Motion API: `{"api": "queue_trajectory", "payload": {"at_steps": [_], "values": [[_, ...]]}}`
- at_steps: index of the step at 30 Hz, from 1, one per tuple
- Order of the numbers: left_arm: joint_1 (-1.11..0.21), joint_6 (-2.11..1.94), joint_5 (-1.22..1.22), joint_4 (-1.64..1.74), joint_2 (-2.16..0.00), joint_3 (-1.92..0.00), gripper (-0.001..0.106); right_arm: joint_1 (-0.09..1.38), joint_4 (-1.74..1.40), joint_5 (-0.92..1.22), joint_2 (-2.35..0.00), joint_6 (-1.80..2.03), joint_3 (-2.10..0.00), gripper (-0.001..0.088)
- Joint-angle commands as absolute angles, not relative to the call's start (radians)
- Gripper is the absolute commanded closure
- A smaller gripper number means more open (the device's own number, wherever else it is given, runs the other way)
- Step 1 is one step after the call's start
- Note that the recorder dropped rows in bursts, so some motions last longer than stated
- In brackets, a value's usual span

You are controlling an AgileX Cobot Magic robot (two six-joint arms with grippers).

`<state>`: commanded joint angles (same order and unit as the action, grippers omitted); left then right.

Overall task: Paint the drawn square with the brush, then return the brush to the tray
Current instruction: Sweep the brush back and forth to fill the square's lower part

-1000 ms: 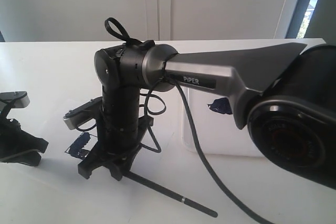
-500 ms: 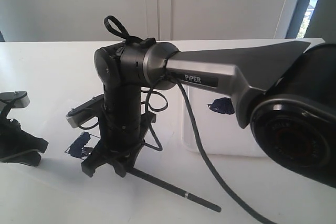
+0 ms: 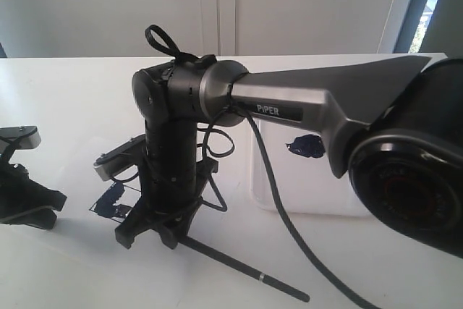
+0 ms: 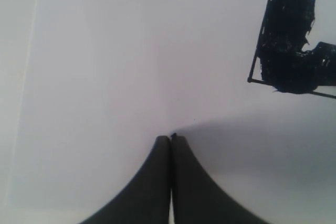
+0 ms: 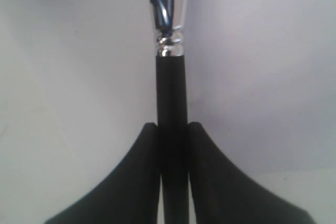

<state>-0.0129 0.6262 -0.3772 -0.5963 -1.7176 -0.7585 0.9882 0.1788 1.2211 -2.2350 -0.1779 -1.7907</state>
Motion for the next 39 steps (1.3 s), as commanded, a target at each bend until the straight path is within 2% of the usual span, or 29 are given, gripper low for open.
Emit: {"api": "queue_trajectory", "payload": {"at_steps": [39], "values": [[-0.013,0.621,-0.380,-0.596,-1.718,-0.758,0.105,0.988,0.199,1.221,-2.186,-0.180,-1.700,0.0868]]}}
